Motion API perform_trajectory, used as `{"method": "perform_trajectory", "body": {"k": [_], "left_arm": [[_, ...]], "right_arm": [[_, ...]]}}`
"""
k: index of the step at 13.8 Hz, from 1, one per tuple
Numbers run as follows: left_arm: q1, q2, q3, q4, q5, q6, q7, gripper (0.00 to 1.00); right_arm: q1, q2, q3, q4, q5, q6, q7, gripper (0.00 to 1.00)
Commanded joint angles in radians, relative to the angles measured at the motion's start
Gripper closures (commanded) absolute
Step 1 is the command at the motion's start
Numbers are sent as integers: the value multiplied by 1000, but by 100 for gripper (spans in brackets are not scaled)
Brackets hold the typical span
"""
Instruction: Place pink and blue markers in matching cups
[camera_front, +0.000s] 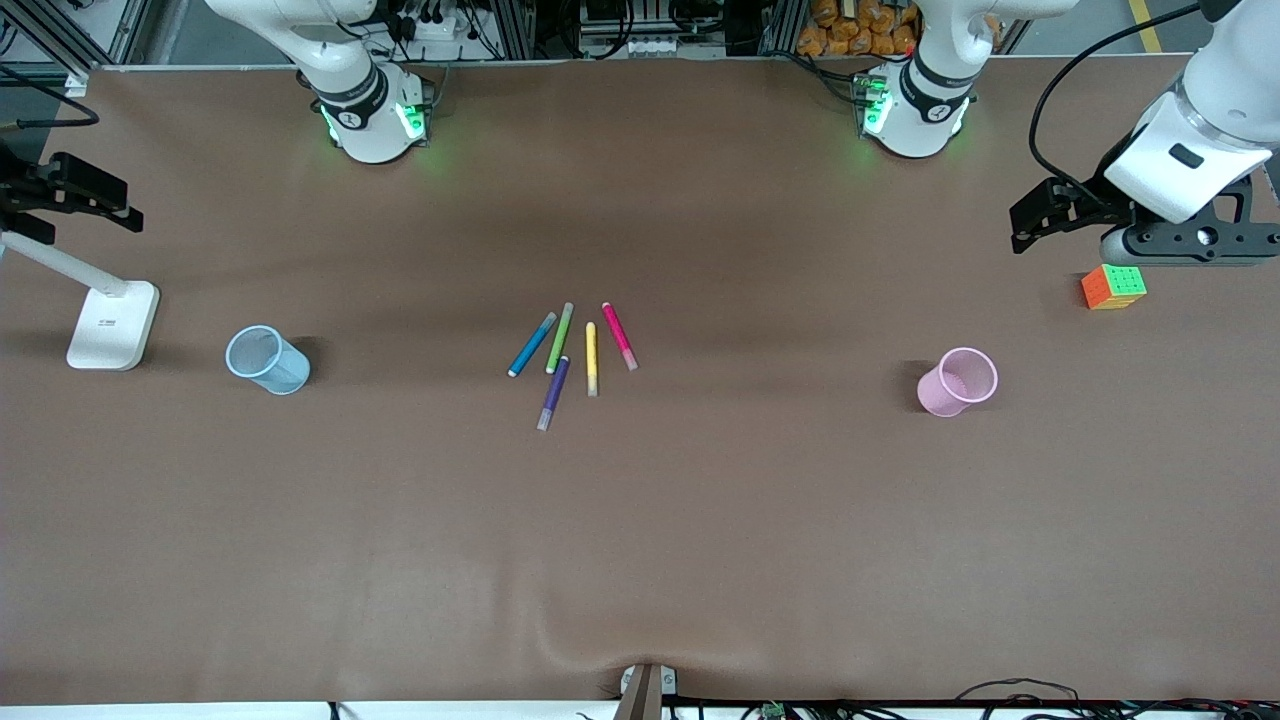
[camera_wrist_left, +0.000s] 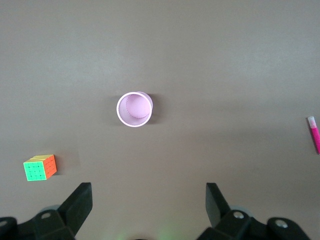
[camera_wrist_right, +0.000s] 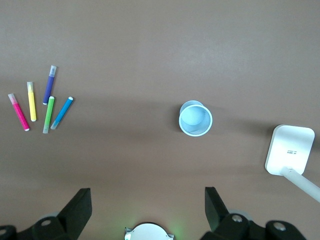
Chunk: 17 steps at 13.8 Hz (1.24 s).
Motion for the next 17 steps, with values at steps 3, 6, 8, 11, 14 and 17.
{"method": "perform_trajectory", "body": {"k": [3, 6, 8, 11, 14, 17], "left_arm": [[8, -20, -2, -1, 7, -4, -21, 0], [6, -20, -2, -1, 7, -4, -21, 0], [6, -20, -2, -1, 7, -4, -23, 0], [6, -20, -2, -3, 7, -4, -25, 0], [6, -20, -2, -1, 7, -4, -28, 0], [6, -20, -2, -1, 7, -4, -29, 0]], "right_arm": [[-10, 10, 2, 34, -5, -2, -12, 0], [-10, 28, 2, 32, -7, -5, -14, 0], [-11, 52, 2, 32, -8, -5, -14, 0], [-20, 69, -1, 26, -7, -11, -17, 0], [-19, 96, -1, 31, -43, -7, -15, 0], [-20, 102, -1, 24, -76, -10, -14, 0]]}}
